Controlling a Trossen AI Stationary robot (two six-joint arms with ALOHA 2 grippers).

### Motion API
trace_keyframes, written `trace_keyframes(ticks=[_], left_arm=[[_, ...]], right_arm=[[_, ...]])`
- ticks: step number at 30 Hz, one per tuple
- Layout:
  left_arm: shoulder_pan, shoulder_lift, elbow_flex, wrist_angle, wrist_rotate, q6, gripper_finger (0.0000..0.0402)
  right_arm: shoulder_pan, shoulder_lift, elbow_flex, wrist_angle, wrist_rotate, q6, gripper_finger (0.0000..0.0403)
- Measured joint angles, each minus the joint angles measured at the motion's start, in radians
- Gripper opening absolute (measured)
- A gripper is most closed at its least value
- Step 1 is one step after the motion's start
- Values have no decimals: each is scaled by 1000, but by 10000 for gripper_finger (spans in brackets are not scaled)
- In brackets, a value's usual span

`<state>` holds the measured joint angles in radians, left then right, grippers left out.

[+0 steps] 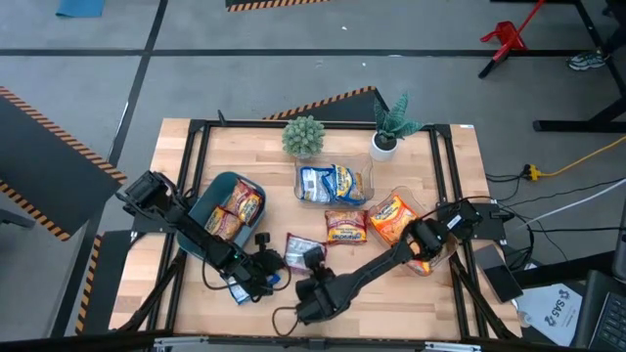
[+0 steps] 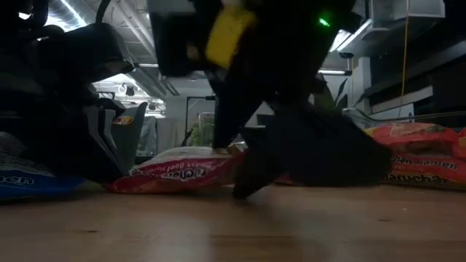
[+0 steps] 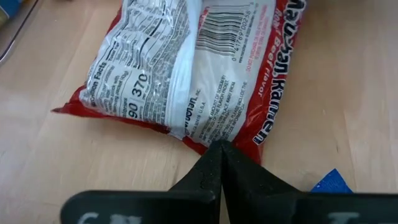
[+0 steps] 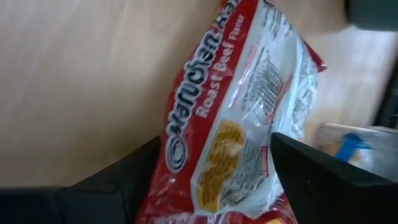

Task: Sort Maruchan noodles
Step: Put the left red noodle pack into the blue bin, then stack the left red noodle pack on top of the red noodle pack in the blue bin

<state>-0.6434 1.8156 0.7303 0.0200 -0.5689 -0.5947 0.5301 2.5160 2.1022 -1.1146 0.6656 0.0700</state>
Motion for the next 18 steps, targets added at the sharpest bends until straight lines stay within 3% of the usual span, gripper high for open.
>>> trace_keyframes(ticks=[2,6,15,18], left_arm=[[0,0,0,0,0,0,0],[0,0,0,0,2,2,0],[-4,-23,41,-33,17,22,0],[-13,-73,72,-90,50,53,0]], right_arm=[[-15,-9,-20,40,-37,0,274],[-18,-5,-28,74,6,2,242],[-18,-3,-4,51,-5,90,37],[-13,-2,15,34,-6,131,10]])
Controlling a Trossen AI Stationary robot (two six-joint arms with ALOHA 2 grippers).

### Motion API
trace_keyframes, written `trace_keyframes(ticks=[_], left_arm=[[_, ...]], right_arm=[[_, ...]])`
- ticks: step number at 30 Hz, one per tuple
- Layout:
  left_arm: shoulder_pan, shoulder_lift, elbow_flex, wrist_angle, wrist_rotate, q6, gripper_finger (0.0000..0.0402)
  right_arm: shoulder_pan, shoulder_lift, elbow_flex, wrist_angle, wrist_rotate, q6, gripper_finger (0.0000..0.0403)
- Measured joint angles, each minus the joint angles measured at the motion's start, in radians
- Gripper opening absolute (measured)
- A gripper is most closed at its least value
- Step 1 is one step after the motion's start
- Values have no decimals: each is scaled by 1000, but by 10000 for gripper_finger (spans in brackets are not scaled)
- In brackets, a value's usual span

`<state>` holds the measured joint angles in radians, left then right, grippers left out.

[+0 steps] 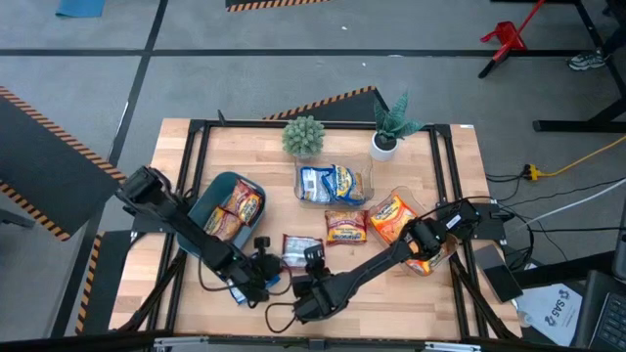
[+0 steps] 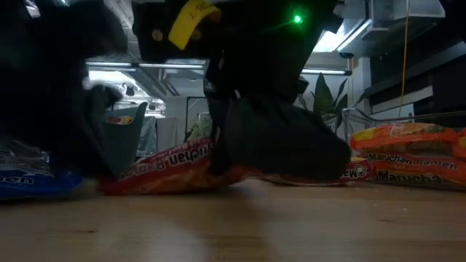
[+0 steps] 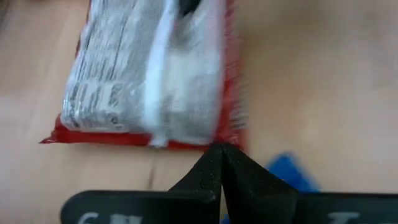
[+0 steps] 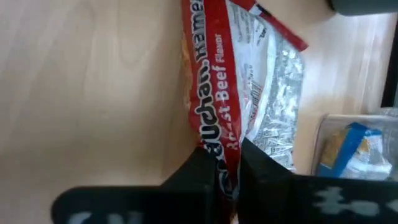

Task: Sort Maruchan noodles
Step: Stack the left red noodle pack on top of the red noodle pack in the blue bin

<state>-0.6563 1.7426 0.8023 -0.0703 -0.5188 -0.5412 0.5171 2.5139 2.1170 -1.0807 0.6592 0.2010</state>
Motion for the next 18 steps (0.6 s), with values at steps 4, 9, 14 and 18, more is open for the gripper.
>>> trace_keyframes(ticks=[4,9,14,18], left_arm=[[-12,-106,66,-121,-13,1,0],[-59,-249,177,-300,-34,1,0],[-146,-377,304,-478,-91,1,0],[-245,-468,387,-558,-178,1,0]], right_arm=[[6,1,48,-46,14,49,13],[6,-3,119,-88,59,63,7],[-6,-7,239,-46,164,23,4],[-43,-29,226,227,213,-98,4]])
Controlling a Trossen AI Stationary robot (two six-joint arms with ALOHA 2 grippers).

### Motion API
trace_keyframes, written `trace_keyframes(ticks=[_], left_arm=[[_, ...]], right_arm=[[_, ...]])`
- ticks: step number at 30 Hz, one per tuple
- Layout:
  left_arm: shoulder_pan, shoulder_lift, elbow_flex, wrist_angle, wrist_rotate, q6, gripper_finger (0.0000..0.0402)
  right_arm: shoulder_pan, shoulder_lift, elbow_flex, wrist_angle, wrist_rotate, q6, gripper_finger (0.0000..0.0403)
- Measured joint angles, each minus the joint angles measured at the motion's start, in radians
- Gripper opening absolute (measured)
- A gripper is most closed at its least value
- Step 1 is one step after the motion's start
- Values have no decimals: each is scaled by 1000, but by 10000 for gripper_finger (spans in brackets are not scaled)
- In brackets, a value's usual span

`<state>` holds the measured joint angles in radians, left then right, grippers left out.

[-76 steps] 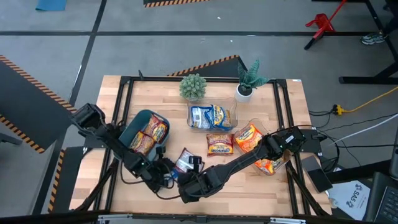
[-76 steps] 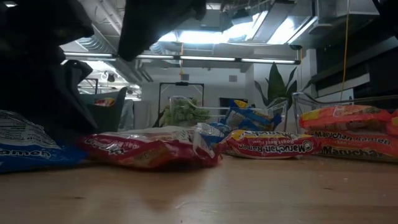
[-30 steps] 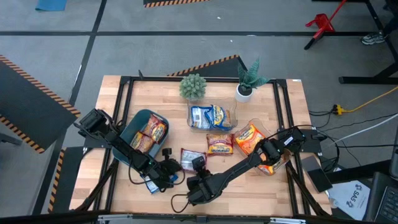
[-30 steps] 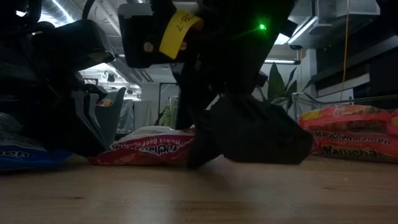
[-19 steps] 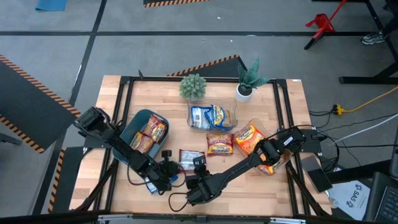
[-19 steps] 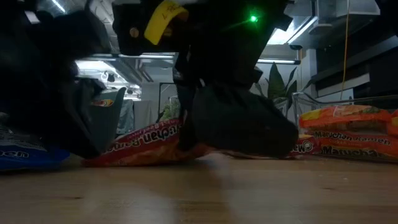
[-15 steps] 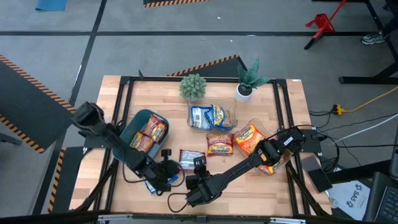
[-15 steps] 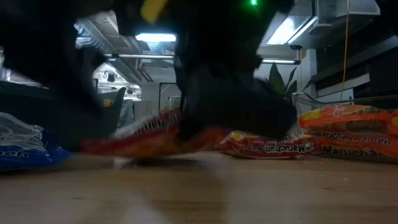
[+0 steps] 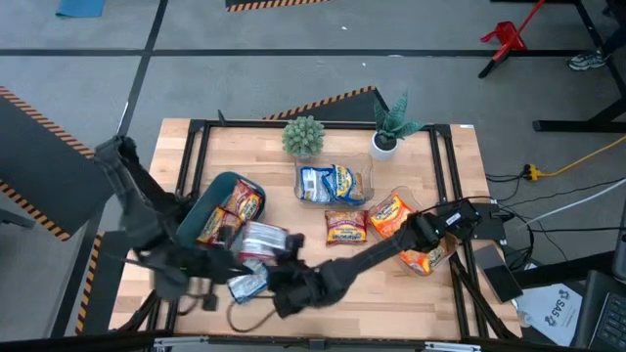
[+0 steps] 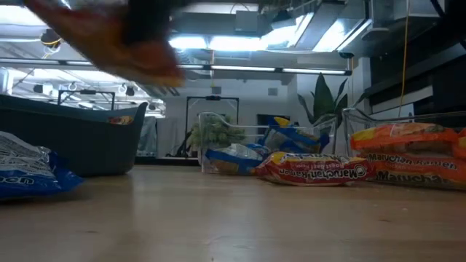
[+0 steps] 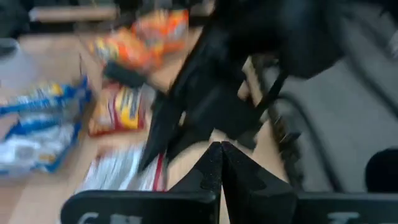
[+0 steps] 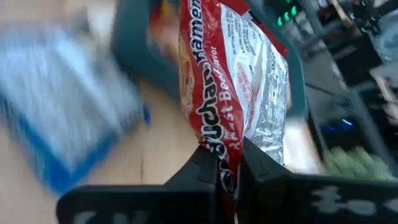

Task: Sort Maruchan noodles
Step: Stack the left red noodle pack on top of the red noodle pack in the blue bin

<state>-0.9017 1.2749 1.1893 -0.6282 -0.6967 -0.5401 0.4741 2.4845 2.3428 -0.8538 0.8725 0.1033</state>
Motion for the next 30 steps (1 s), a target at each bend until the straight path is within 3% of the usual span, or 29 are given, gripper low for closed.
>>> trace_keyframes(ticks=[4,7,11,15,20,30], left_arm=[[-106,-65,62,-31,-134,1,0],[-191,-99,87,-36,-243,1,0],[-282,-127,89,-39,-356,1,0],[-343,-129,89,-39,-399,2,0],[-389,-130,89,-39,-422,2,0],[-409,-130,89,-45,-456,4,0]], right_arm=[[-66,2,0,299,-98,-115,4],[-124,3,0,424,-206,-136,3],[-197,4,0,510,-427,-266,3],[-255,4,0,545,-687,-447,4],[-311,42,-2,586,-865,-613,3],[-345,153,-2,685,-833,-816,8]])
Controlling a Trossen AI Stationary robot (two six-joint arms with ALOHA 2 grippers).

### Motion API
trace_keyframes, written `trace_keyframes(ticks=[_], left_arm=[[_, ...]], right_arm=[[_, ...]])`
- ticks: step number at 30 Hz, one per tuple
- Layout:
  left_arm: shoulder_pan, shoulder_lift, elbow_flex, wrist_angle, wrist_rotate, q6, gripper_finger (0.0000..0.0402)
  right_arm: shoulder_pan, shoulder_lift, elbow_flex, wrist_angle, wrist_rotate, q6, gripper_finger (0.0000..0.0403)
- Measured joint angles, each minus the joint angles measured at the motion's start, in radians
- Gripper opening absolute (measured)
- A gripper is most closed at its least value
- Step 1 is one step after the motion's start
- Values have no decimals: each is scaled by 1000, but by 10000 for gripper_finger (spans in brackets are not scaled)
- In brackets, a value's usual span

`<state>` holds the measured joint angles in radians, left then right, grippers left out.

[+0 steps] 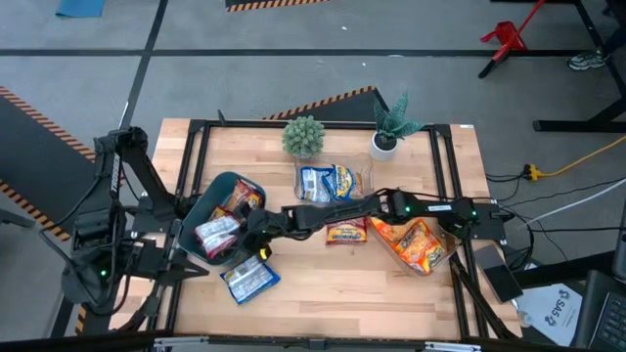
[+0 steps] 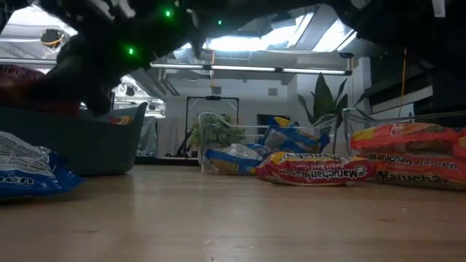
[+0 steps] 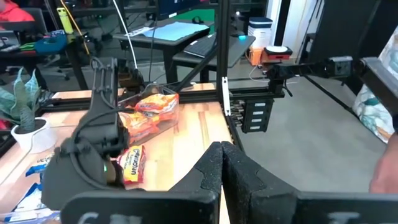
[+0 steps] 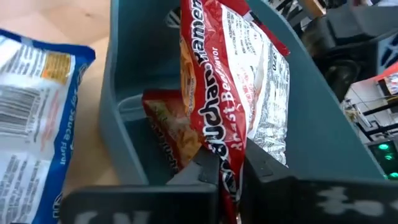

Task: Sort Maruchan noodles
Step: Stack the left red noodle pack on top of the red noodle pack in the blue bin

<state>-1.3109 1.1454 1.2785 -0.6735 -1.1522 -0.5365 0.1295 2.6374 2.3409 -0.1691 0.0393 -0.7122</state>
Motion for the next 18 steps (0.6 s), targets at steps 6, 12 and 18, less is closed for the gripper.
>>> trace_keyframes(ticks=[6,12,18], left_arm=[[0,0,0,-3,1,20,0],[0,0,0,-7,1,24,0],[0,0,0,-8,1,23,0]], right_arm=[[0,18,0,-14,-5,-56,26],[1,18,0,-10,9,-80,92],[9,11,0,-16,105,-75,184]])
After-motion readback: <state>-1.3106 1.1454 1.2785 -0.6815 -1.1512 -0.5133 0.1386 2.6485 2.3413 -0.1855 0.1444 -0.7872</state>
